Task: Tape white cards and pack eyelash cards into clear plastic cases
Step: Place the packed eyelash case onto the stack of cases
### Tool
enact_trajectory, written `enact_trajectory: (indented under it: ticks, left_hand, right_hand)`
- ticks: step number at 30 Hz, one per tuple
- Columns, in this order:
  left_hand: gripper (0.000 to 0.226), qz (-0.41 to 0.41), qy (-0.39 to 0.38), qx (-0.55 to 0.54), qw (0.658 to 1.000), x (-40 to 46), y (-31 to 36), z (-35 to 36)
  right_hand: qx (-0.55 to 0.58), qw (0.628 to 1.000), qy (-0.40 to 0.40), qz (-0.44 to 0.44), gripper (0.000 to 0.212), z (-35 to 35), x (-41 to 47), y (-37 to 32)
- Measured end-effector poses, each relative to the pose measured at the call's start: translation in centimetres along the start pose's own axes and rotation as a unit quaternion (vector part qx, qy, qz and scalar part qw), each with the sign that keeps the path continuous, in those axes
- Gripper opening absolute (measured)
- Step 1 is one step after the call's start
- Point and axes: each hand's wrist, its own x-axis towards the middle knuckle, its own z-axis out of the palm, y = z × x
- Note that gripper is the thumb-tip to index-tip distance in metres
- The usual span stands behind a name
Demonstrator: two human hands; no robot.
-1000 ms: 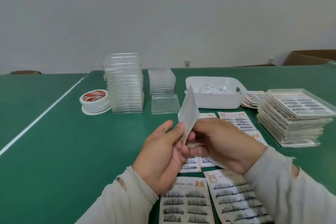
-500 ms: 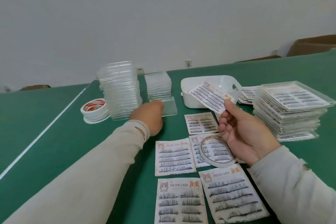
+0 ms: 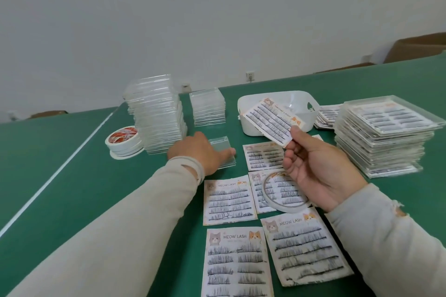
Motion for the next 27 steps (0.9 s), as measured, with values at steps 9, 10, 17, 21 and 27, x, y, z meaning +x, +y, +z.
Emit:
enact_trajectory:
  ticks: [9, 10, 17, 21, 27]
  left_hand:
    - [0.089, -0.048, -0.097, -0.119, 0.987, 1.8, 2.7, -0.5]
    - [0.074, -0.045, -0.097, -0.158, 0.982, 1.8, 2.6, -0.5]
    - [0.024, -0.005, -0.129, -0.687, 0.715, -3.3, -0.8, -1.3]
    - [0.027, 0.098, -0.14, -0.72, 0.672, -7.6, -1.5, 0.1]
    - [0.049, 0.137, -0.225, -0.841, 0.473, -8.6, -1.4, 1.2]
  right_hand:
    - [0.002, 1.0, -0.002, 0.002, 0.021, 0.0, -0.1, 0.1]
    - [0.0, 1.0, -0.007, 0.009, 0.022, 0.1, -0.2, 0.2]
    - [-0.037, 0.988, -0.127, 0.074, 0.027, 0.6, -1.2, 1.2]
    - [-0.092, 0.963, -0.223, 0.124, 0.027, 1.2, -2.6, 2.1]
    - [-0.09, 0.954, -0.249, 0.141, 0.029, 2.1, -3.5, 2.8]
